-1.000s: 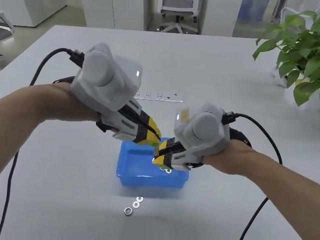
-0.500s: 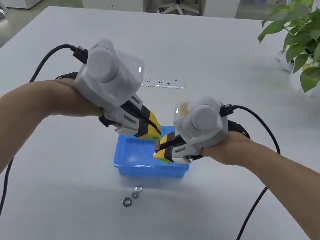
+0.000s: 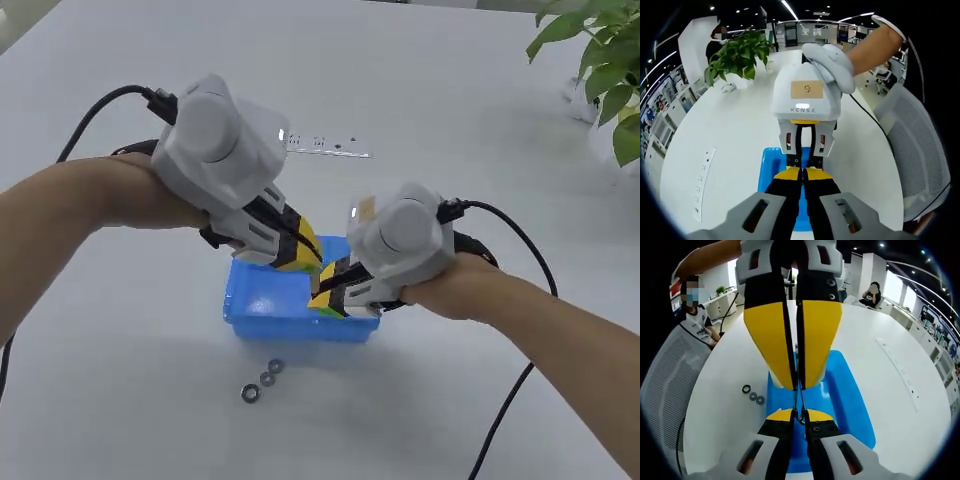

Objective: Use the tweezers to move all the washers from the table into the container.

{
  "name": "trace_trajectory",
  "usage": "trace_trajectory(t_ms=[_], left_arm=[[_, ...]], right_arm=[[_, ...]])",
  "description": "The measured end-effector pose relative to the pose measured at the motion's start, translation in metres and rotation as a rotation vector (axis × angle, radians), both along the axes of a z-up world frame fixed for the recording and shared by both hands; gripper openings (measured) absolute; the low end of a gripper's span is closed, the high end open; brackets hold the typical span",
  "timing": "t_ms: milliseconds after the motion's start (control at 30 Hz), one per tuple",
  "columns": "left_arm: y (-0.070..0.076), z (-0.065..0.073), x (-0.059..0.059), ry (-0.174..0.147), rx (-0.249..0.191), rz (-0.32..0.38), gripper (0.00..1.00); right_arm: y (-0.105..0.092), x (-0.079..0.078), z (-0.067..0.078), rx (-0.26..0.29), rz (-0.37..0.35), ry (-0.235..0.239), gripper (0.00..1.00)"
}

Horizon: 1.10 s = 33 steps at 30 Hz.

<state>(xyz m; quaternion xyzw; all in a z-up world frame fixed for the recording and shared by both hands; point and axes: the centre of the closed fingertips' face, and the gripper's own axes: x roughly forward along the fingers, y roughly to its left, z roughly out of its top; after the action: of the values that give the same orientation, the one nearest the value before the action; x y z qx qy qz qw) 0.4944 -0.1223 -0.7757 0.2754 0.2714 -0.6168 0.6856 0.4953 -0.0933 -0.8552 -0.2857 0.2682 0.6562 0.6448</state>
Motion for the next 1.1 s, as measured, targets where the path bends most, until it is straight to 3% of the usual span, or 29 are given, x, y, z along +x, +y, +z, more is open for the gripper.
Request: trace_trajectory(t_ms=[467, 1100], left_arm=[[0.000, -0.010, 0.001, -0.004, 0.012, -0.003, 0.05], [0.000, -0.006, -0.001, -0.008, 0.008, -0.006, 0.05]], right_arm=[[-0.003, 0.001, -0.010, -0.020, 0.011, 0.005, 0.10], [-0.003, -0.001, -0.006, -0.027, 0.027, -0.002, 0.11]])
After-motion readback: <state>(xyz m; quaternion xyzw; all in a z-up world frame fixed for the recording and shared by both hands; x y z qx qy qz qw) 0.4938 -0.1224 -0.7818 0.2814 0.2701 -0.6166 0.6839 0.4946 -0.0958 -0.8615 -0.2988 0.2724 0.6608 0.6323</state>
